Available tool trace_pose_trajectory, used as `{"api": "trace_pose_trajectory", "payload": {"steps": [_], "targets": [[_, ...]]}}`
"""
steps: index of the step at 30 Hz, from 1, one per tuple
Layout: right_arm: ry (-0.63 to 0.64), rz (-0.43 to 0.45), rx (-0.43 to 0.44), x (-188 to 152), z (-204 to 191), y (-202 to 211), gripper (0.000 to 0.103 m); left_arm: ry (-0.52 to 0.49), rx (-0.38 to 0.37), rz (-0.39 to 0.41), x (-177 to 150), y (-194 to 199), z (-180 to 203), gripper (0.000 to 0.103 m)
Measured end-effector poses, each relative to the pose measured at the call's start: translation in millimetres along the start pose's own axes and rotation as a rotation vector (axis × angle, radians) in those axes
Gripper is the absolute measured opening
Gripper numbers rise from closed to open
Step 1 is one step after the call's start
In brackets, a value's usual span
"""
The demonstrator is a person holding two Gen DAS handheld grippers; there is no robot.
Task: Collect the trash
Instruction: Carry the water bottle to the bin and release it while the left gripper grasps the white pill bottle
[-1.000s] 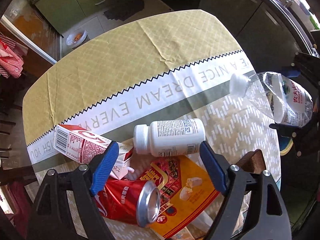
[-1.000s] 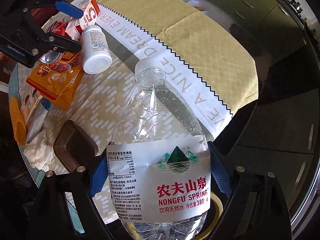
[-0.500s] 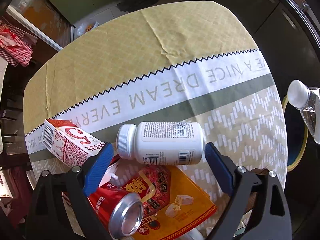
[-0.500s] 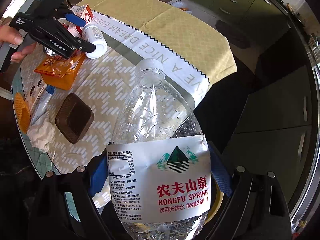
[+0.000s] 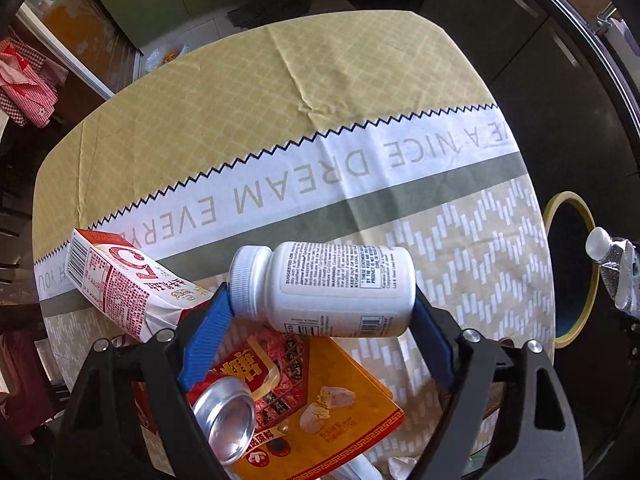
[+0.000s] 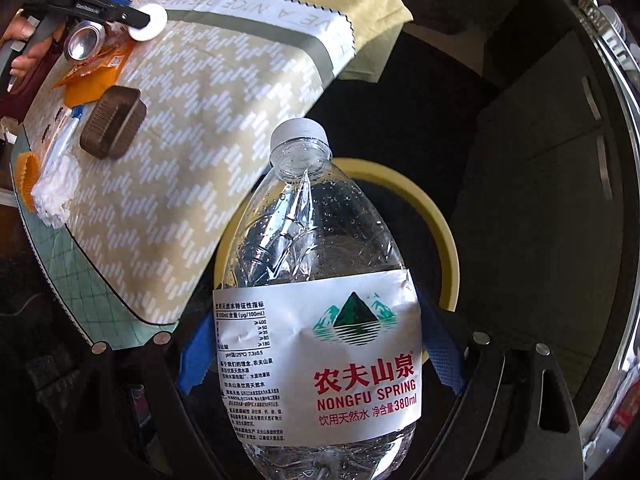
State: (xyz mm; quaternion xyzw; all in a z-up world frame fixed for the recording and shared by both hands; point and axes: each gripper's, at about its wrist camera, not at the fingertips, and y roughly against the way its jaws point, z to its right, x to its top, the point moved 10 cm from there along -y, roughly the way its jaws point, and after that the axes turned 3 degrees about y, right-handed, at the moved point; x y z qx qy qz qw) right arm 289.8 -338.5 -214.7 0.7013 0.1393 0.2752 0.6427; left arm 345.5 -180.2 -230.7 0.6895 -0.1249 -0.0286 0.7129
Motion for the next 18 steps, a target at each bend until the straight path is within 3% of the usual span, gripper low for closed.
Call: {"api": "trace_pose_trajectory", "payload": {"steps": [10, 18], "targets": [[-0.083, -0.057, 0.01, -31.8, 11.1, -50.6, 0.091, -0.132, -0.05, 0.097, -12.0, 70.1, 62.6, 0.079], [-0.143, 0.069, 0.015, -55.1, 21.4, -3.9, 0.094, -0.329, -0.11, 0.093, -40.2, 84.3, 161.8, 0.08]]}}
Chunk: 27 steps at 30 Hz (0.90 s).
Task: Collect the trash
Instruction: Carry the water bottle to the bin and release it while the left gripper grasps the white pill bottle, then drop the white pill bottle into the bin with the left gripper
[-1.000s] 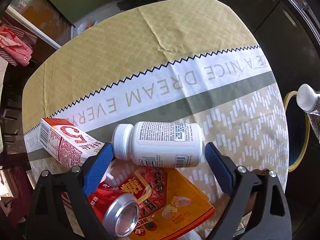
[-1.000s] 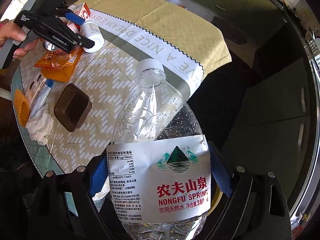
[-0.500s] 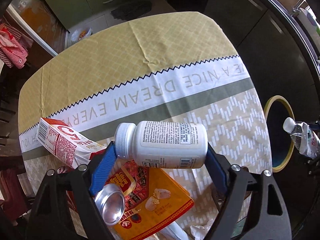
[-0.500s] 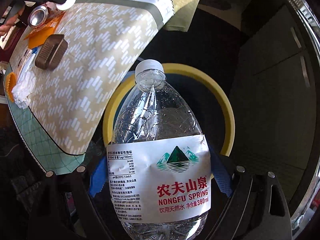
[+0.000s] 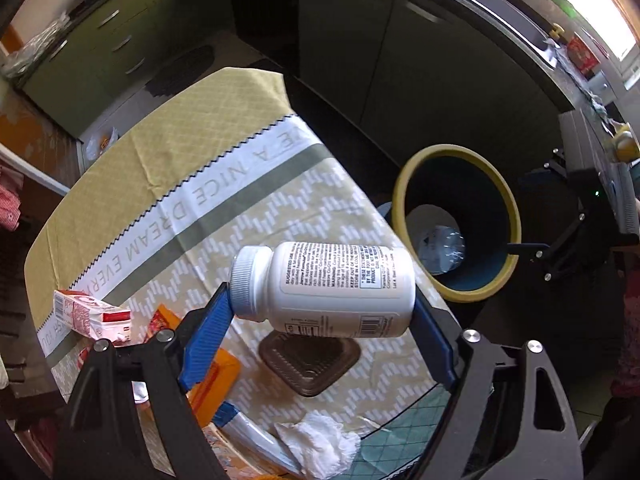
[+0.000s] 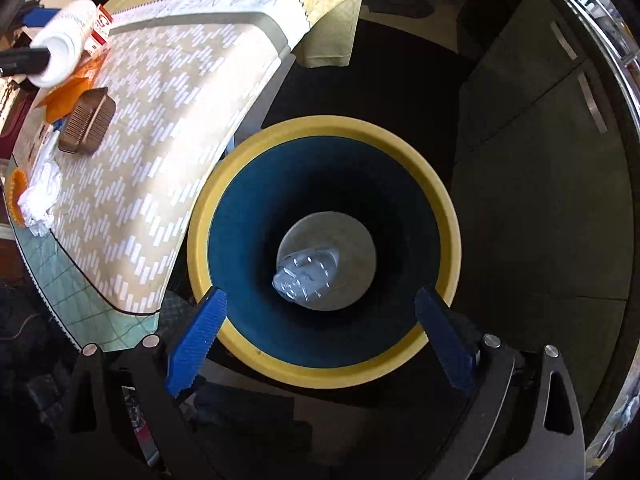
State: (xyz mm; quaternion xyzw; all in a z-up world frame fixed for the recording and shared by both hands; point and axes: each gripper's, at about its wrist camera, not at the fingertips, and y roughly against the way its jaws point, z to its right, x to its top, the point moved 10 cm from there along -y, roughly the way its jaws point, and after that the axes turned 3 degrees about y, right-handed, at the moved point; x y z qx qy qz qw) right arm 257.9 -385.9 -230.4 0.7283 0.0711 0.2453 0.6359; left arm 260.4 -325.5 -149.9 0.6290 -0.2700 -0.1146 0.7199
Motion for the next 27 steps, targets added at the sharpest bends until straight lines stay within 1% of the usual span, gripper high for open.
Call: {"api": "trace_pose_trajectory", "payload": {"steps": [3, 6, 10, 12, 14, 16, 19, 23, 24, 25, 26, 27], "targets": [[-0.056, 0.047, -0.026, -23.1, 17.5, 23.9, 0.094, -0.061, -0.031, -0.019, 1.0, -12.2, 40.9, 0.08], [-0.121, 0.075, -0.043, -50.5, 35.4, 43.5, 0.094, -0.119, -0.055, -0.041, 3.7, -29.0, 81.3, 0.08], [-0.186, 0.068, -0.069, -102.2, 50.7, 54.6, 0.094, -0.188, -0.082, -0.065, 10.7, -53.4, 133.6, 0.08], [-0.198, 0.056, -0.071, -121.4, 48.4, 56.5, 0.094, -0.213, -0.089, -0.075, 14.9, -66.0, 154.8, 0.08], [-0.214, 0.049, -0.073, -133.8, 49.6, 57.5, 0.094, -0.229, -0.088, -0.09, 17.9, -79.1, 172.0, 0.08], [-0.233, 0.049, -0.084, -148.6, 51.4, 63.2, 0.094, -0.239, -0.084, -0.098, 20.2, -90.1, 183.9, 0.08], [-0.251, 0.056, -0.095, -157.4, 54.3, 66.7, 0.094, -0.258, -0.072, -0.108, 20.1, -100.4, 195.5, 0.081], [-0.244, 0.048, -0.113, -160.4, 52.0, 78.3, 0.094, -0.256, -0.088, -0.098, 17.7, -93.9, 197.8, 0.082], [-0.24, 0.045, -0.118, -159.5, 50.1, 79.5, 0.094, -0.256, -0.095, -0.09, 17.8, -87.7, 193.9, 0.084], [-0.236, 0.042, -0.121, -155.5, 46.4, 77.1, 0.094, -0.252, -0.098, -0.078, 18.7, -82.9, 191.0, 0.089], [-0.23, 0.039, -0.126, -153.1, 44.3, 78.3, 0.094, -0.247, -0.101, -0.062, 20.5, -78.4, 188.8, 0.092], [-0.224, 0.038, -0.128, -150.2, 42.1, 79.8, 0.094, -0.247, -0.112, -0.048, 22.1, -73.8, 187.9, 0.094]]}}
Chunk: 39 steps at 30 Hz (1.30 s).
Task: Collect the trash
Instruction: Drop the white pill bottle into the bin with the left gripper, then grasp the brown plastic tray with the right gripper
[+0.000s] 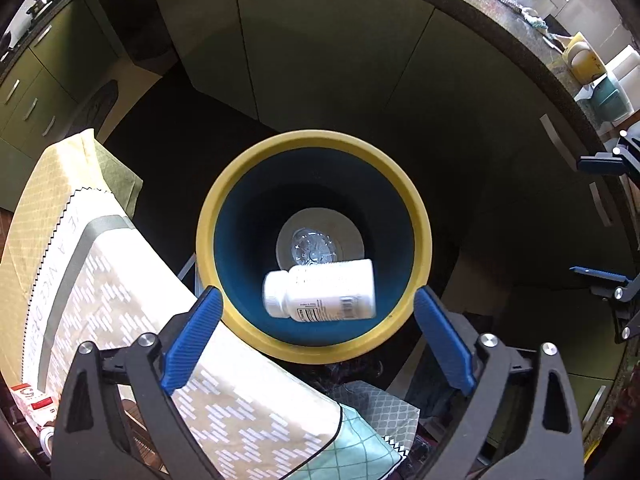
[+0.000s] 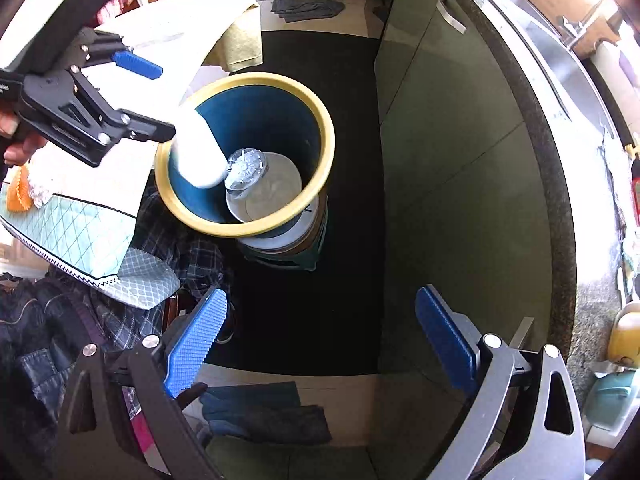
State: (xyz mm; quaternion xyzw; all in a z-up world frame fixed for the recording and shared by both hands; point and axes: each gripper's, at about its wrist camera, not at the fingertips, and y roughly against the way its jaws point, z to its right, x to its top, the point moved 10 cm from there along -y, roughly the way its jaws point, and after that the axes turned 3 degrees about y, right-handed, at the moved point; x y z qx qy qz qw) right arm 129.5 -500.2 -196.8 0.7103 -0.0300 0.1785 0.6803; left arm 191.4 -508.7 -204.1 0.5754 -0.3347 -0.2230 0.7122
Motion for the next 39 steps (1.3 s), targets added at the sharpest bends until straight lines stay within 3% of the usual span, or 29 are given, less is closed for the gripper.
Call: {"api": "trace_pose_trajectory", "payload": {"steps": [4, 7, 12, 18, 21, 25, 28, 33, 39], "targets": [[0.023, 0.007, -0.008, 12.2, -13.1, 4.4, 0.094, 0.014, -0.014, 0.023, 7.8, 14.3, -0.5, 0.094], [0.06, 0.031, 0.016, 22.7, -32.4, 5.8, 0.094, 0.014, -0.02, 0.064, 0.2, 46.8, -13.3, 0.094], [0.182, 0.051, 0.064, 62.7, -86.4, -5.7, 0.094, 0.084, 0.04, 0.13, -44.3, 121.7, -82.1, 0.094], [0.423, 0.093, 0.18, 134.9, -203.9, -13.5, 0.094, 0.255, 0.162, 0.172, -132.9, 189.5, -187.2, 0.094], [0.461, 0.07, 0.204, 171.3, -256.2, -24.2, 0.083, 0.339, 0.206, 0.158, -182.0, 199.7, -230.1, 0.094], [0.421, -0.004, 0.228, 207.6, -306.3, -49.5, 0.054, 0.413, 0.217, 0.119, -241.1, 197.1, -260.5, 0.094], [0.343, -0.066, 0.204, 225.6, -318.4, -73.0, 0.049, 0.454, 0.205, 0.115, -272.3, 194.6, -272.4, 0.094], [0.285, -0.122, 0.175, 237.4, -322.0, -97.9, 0.04, 0.494, 0.215, 0.095, -292.3, 187.5, -296.8, 0.094], [0.239, -0.164, 0.181, 234.5, -320.7, -114.8, 0.015, 0.541, 0.216, 0.07, -280.0, 163.6, -325.2, 0.094]]}}
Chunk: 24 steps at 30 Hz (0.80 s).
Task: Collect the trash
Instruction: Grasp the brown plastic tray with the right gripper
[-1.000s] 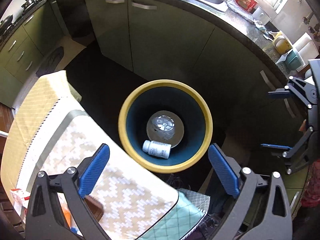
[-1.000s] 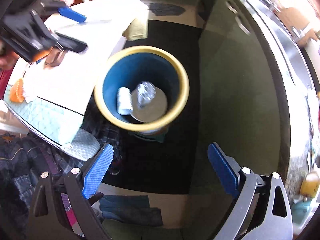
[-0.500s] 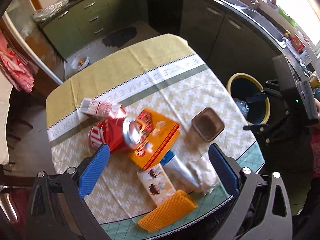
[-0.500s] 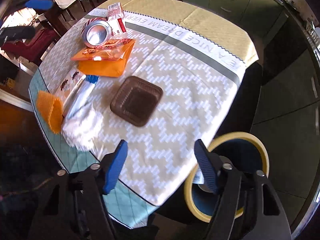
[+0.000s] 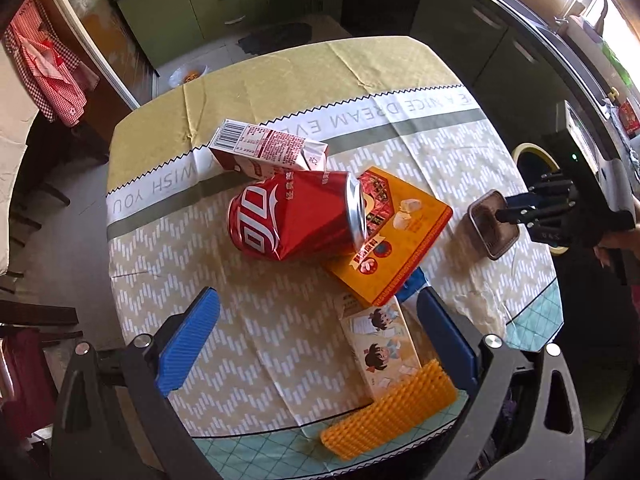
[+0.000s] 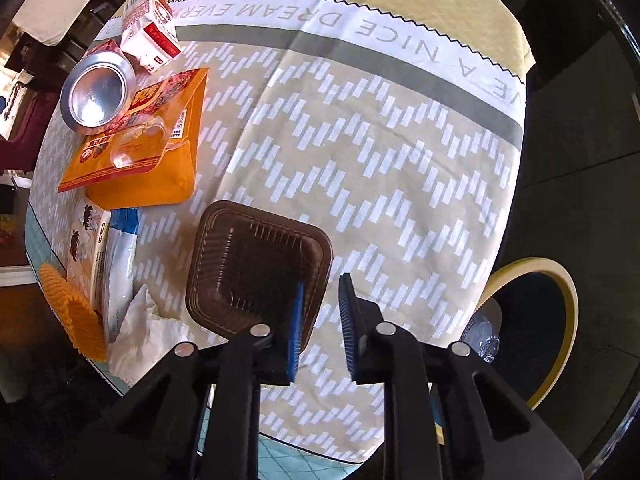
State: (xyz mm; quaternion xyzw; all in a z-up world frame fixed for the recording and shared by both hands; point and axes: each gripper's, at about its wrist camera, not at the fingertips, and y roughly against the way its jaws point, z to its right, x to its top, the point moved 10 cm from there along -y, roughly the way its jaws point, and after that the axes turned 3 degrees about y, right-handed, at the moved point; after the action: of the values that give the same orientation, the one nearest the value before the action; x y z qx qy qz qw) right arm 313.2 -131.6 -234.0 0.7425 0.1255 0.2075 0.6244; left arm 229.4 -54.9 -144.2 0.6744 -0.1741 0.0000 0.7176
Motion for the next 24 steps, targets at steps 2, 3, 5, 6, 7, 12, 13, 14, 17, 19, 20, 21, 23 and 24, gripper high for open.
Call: {"api": "trace_pose_trajectory", "payload": {"steps": [2, 3, 5, 6, 7, 12, 13, 14, 17, 19, 20, 21, 23, 24], "targets": [[-0.007, 0.007, -0.009, -1.8, 3.1, -2.1, 0.006, 0.012, -0.004, -0.011, 7.6, -10.1, -1.1, 0.094], [-0.004, 0.013, -0.011, -2.3, 3.2, -1.5, 0.006, 0.019, -0.005, -0.022, 11.0, -15.9, -1.5, 0.094], [0.0, 0.026, -0.028, -5.6, 5.8, 0.6, 0.006, 0.047, -0.001, -0.04, 15.7, -24.5, -3.2, 0.094], [0.001, 0.029, -0.027, -6.0, 6.4, 1.7, 0.006, 0.062, -0.003, -0.048, 18.1, -28.4, -3.8, 0.094], [-0.001, 0.032, -0.025, -8.2, 8.9, 3.4, 0.006, 0.074, -0.005, -0.053, 19.9, -31.3, -4.6, 0.094], [0.007, 0.043, -0.016, -20.2, 17.5, 10.3, 0.006, 0.108, 0.028, -0.068, 28.6, -43.9, -7.3, 0.094], [0.011, 0.044, -0.011, -21.8, 16.5, 10.4, 0.006, 0.109, 0.037, -0.076, 29.9, -47.5, -10.1, 0.094], [0.014, 0.045, -0.007, -23.2, 15.9, 10.1, 0.006, 0.115, 0.044, -0.083, 31.4, -50.8, -13.5, 0.094], [0.025, 0.044, -0.003, -28.4, 12.0, 8.7, 0.006, 0.172, 0.026, -0.103, 36.3, -59.9, -25.7, 0.094], [0.029, 0.047, 0.0, -30.5, 8.1, 6.1, 0.006, 0.222, -0.002, -0.111, 36.2, -59.9, -29.2, 0.094], [0.031, 0.048, -0.001, -30.9, 8.3, 6.4, 0.006, 0.237, -0.015, -0.113, 35.3, -57.8, -28.5, 0.094], [0.033, 0.049, -0.001, -30.9, 9.0, 6.9, 0.006, 0.248, -0.031, -0.114, 34.3, -55.8, -26.4, 0.094], [0.033, 0.056, -0.002, -30.3, 11.3, 9.9, 0.006, 0.275, -0.053, -0.122, 31.6, -51.4, -21.6, 0.094], [0.031, 0.06, 0.0, -28.9, 12.6, 11.0, 0.006, 0.271, -0.056, -0.118, 32.1, -48.7, -18.3, 0.094]]}}
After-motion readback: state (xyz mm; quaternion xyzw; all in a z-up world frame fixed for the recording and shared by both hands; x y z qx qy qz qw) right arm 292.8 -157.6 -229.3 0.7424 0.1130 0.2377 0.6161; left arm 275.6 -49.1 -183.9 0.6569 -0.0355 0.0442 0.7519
